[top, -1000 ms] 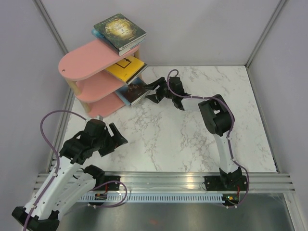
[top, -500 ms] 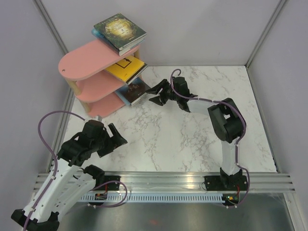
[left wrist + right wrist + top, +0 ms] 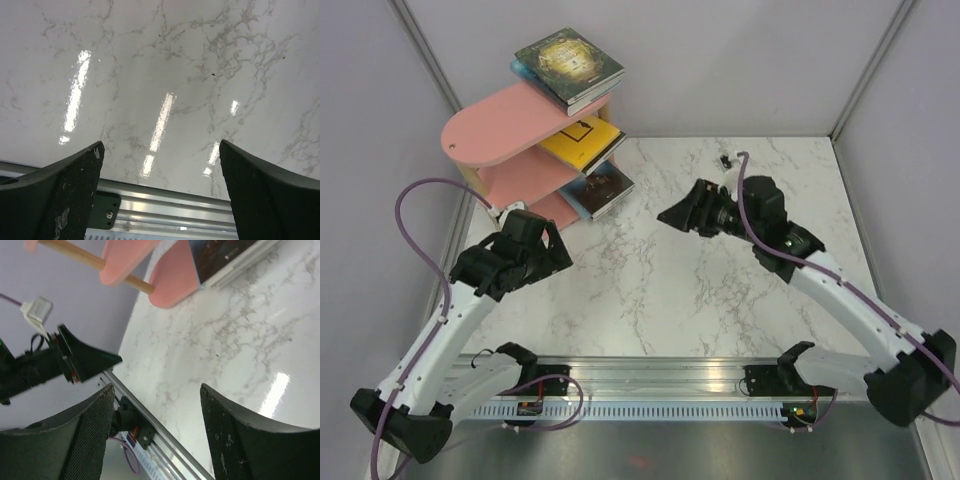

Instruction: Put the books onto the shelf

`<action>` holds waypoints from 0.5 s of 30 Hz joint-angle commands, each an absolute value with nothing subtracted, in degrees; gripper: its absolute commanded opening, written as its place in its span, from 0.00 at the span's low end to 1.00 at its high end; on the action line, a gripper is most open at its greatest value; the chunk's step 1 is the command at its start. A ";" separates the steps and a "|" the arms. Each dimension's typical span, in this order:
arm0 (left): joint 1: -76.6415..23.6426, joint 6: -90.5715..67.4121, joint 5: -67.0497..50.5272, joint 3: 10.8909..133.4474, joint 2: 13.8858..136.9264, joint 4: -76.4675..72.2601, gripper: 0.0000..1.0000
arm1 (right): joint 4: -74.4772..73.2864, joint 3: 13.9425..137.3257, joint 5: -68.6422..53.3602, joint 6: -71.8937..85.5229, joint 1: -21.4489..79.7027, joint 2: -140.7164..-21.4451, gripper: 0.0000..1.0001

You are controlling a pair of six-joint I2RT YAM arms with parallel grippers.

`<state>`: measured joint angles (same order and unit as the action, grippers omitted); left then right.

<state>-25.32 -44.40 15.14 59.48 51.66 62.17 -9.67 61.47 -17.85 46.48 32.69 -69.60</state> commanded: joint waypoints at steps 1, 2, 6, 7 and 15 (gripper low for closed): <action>-23.04 -37.10 20.83 61.17 55.19 56.88 1.00 | -18.63 52.40 -14.06 41.48 32.70 -62.26 0.73; -22.24 -36.31 20.74 60.56 55.89 54.69 1.00 | -20.55 50.99 -14.15 41.92 32.70 -60.92 0.74; -17.50 -26.91 14.60 50.67 53.89 38.09 1.00 | -24.52 47.47 -14.50 43.59 32.69 -56.43 0.76; -16.62 -26.02 14.07 48.54 53.36 31.88 1.00 | -24.87 47.11 -13.20 44.03 32.61 -54.16 0.76; -16.26 -20.22 15.73 29.92 50.37 8.11 1.00 | -25.22 45.27 -4.75 40.87 32.61 -41.14 0.85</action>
